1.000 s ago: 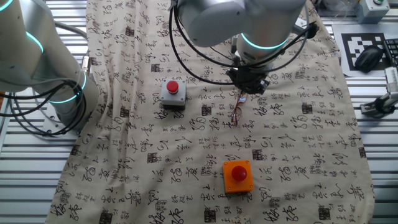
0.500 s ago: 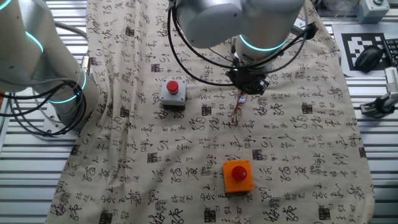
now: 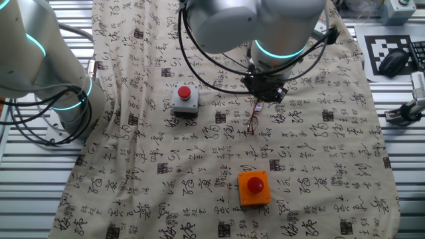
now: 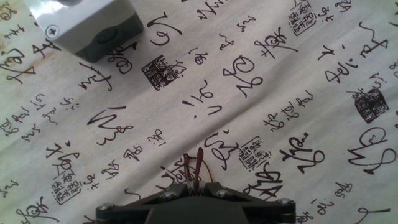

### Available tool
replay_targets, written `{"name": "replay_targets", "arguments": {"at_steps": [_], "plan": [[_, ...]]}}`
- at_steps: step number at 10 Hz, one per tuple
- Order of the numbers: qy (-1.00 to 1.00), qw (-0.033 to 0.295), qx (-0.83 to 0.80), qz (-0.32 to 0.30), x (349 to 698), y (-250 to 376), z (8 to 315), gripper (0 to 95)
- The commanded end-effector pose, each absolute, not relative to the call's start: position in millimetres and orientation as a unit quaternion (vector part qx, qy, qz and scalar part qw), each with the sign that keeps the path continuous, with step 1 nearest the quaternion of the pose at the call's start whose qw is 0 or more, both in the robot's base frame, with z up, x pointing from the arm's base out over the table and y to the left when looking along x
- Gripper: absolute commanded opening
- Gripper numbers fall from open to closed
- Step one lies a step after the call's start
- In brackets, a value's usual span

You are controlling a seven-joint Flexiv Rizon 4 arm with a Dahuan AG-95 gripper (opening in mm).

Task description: Unfold the leg of the glasses (with one hand)

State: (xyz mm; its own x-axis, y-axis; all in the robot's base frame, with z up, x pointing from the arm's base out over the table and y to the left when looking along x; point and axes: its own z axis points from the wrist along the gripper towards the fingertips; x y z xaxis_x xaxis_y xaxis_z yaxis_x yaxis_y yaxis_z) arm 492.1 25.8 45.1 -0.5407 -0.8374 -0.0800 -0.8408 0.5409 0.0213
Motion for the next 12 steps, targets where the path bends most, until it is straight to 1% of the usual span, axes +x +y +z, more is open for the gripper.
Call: {"name": "replay_targets", "arguments": {"at_steps": [1, 12], "plan": [[0.878, 0.032, -0.477, 0.029, 492.3, 25.8, 45.4, 0.0], [0.878, 0.038, -0.476, 0.035, 494.6, 26.4, 46.2, 0.0]]}}
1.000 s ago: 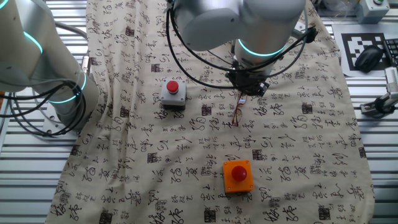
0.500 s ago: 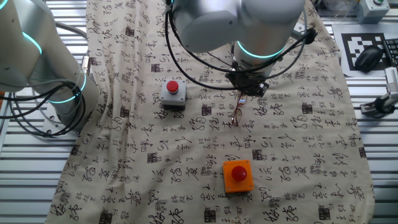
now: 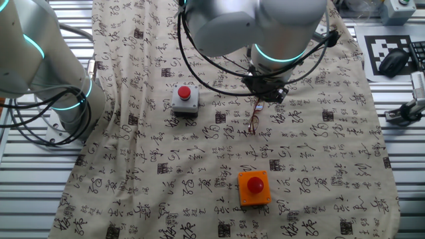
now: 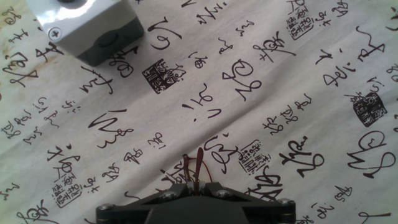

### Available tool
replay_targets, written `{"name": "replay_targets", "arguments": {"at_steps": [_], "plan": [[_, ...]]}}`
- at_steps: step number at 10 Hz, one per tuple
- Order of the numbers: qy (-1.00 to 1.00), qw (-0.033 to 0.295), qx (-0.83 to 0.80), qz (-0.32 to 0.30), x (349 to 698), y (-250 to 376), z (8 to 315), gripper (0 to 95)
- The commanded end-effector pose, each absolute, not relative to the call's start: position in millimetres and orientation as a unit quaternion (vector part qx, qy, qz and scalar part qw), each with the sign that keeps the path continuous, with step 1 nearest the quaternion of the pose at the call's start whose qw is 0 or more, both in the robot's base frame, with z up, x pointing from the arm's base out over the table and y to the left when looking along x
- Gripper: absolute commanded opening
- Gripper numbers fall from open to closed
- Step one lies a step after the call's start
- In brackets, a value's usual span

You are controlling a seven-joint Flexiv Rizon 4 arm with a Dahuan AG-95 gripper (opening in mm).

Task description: Unfold the leg of the glasses (with one hand)

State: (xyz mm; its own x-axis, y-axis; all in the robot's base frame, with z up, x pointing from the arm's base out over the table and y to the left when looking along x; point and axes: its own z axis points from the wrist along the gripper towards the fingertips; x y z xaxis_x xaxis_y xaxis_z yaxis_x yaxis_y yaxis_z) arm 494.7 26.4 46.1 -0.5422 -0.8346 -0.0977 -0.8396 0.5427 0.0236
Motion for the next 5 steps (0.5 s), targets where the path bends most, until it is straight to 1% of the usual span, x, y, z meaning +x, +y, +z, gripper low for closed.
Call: {"name": "replay_targets", "arguments": {"at_steps": [1, 5], "plan": [[0.878, 0.038, -0.476, 0.035, 495.2, 26.5, 46.5, 0.0], [0.878, 0.036, -0.476, 0.033, 500.0, 28.2, 49.0, 0.0]]}}
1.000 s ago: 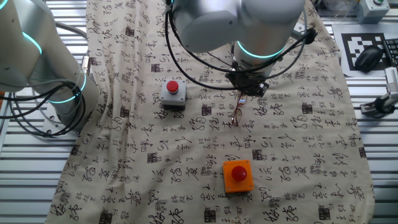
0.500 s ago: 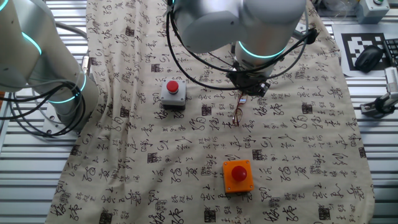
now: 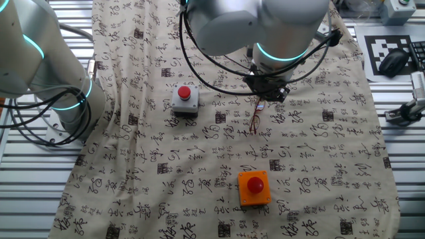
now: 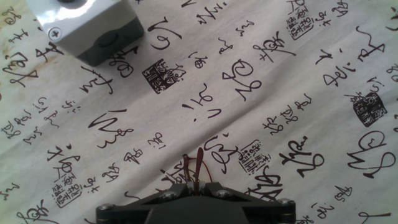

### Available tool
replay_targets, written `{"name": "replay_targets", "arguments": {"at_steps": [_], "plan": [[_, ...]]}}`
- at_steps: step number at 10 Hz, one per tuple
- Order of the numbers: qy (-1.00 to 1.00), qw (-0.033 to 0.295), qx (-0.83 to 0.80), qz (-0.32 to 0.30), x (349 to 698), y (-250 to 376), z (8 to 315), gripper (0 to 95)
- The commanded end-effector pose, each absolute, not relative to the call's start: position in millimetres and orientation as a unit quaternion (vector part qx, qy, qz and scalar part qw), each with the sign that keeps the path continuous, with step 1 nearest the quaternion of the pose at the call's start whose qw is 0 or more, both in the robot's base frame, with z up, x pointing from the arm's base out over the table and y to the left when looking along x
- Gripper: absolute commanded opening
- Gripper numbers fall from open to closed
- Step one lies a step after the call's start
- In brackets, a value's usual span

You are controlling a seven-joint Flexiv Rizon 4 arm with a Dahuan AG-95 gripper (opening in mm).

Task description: Unfold the leg of the glasses (with one hand)

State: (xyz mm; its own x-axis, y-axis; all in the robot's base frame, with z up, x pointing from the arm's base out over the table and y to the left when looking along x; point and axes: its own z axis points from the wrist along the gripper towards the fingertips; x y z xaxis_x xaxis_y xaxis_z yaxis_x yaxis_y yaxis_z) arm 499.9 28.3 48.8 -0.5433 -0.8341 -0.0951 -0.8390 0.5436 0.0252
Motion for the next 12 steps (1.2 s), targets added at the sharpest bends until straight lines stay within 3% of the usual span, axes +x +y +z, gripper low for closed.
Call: {"name": "replay_targets", "arguments": {"at_steps": [1, 12], "plan": [[0.878, 0.036, -0.476, 0.033, 500.8, 28.5, 49.3, 0.0], [0.876, 0.038, -0.480, 0.035, 512.2, 31.2, 46.4, 0.0]]}}
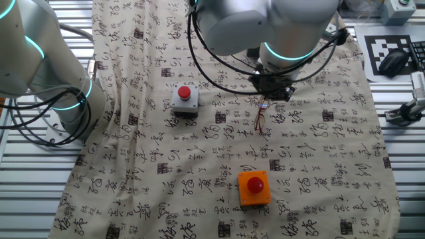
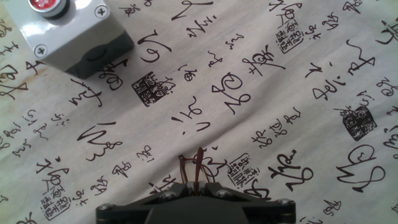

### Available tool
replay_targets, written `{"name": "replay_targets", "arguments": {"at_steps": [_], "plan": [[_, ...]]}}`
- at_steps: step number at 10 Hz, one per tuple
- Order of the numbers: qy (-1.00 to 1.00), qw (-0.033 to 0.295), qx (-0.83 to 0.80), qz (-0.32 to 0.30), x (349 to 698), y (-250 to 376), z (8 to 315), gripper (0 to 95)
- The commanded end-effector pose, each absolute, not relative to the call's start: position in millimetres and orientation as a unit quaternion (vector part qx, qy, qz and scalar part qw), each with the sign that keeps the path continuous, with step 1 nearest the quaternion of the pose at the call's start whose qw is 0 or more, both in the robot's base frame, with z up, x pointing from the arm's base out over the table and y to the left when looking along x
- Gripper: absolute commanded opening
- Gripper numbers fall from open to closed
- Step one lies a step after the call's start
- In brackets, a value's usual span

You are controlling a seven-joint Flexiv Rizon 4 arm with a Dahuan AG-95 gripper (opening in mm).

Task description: Unfold the leg of the glasses (with one hand)

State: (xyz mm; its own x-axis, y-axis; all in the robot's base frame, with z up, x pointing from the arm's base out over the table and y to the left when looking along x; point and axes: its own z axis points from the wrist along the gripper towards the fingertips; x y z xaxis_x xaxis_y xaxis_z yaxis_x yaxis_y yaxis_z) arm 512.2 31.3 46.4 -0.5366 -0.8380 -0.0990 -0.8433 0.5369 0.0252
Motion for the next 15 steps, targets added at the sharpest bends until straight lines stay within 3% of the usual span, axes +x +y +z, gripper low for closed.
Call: {"name": "replay_targets", "arguments": {"at_steps": [1, 15], "plan": [[0.876, 0.038, -0.479, 0.036, 512.2, 31.0, 46.5, 0.0], [0.876, 0.042, -0.478, 0.047, 511.6, 23.7, 53.9, 0.0]]}}
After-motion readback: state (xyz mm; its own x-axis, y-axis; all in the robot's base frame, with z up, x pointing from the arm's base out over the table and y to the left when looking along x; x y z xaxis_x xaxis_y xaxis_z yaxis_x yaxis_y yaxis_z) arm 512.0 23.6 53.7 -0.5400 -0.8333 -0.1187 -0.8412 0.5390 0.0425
